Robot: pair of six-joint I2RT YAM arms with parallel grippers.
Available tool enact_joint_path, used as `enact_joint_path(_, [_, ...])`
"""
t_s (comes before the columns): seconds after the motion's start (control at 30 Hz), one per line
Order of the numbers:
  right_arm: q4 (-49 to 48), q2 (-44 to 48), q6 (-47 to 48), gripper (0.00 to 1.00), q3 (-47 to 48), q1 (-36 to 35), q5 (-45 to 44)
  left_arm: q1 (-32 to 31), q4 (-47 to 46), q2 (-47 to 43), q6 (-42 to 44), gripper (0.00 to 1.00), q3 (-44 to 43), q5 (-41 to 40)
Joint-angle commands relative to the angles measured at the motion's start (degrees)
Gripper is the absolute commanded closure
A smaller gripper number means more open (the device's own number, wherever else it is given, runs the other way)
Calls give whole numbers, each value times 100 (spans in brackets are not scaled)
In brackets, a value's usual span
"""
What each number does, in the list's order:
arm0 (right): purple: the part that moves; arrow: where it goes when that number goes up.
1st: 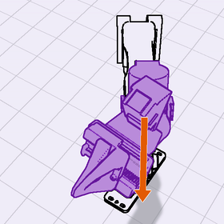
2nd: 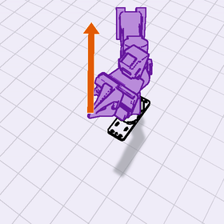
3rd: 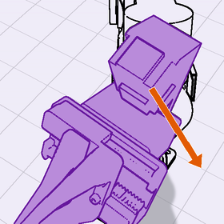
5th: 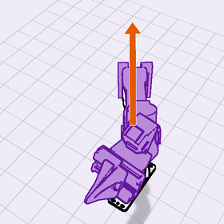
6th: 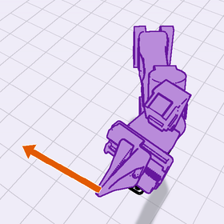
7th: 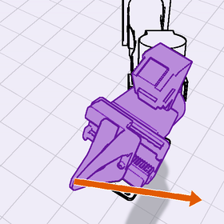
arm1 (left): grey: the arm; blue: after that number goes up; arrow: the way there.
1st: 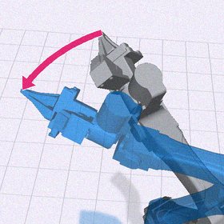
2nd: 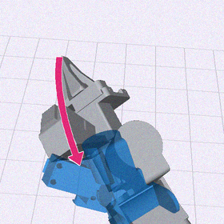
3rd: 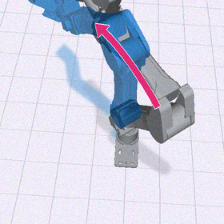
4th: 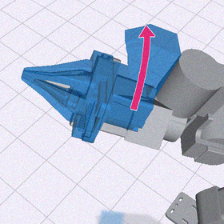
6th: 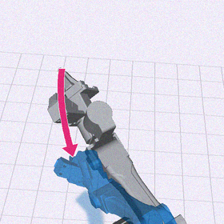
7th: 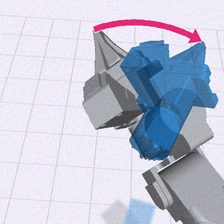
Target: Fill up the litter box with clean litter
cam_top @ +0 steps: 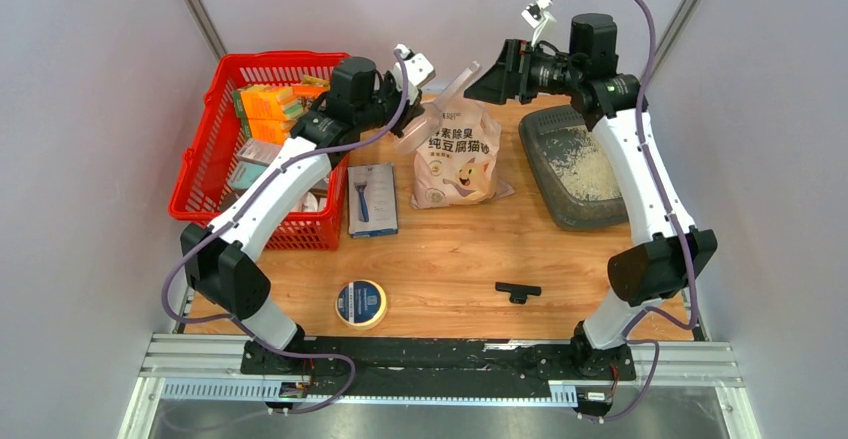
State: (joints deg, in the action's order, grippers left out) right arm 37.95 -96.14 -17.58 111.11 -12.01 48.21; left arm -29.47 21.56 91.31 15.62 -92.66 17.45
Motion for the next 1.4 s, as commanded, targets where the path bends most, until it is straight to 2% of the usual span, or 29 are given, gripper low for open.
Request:
enact_joint_path(0.0, [-438,-97,-298,8,-2,-82,505,3,-530,106,-244,100,-147,565])
enact_joint_path(0.2, [-675,-265,-500,16,-72,-161,708,-41,-697,168,275,100,-147,1128])
enact_joint_path(0.47, [-649,-300,-404,31,-168,-196,638,-67,-785,247,363,100,-199,1304])
enact_joint_path(0.67, [-605,-230,-307,39,-292,-196,533,-111,-645,326,530,100,-296,1462])
enact_joint_path(1.1, [-297,-151,-8,47,-379,-188,444,-146,-680,388,679,100,-323,1190])
enact_joint_path(1.2, [-289,-142,0,53,-406,-188,444,-155,-653,397,680,100,-305,1225])
enact_joint_path(1.3, [-289,-142,9,63,-415,-196,462,-146,-653,423,662,100,-305,1225])
enact_joint_path(1.37, [-289,-133,27,75,-432,-188,479,-155,-653,432,662,100,-305,1217])
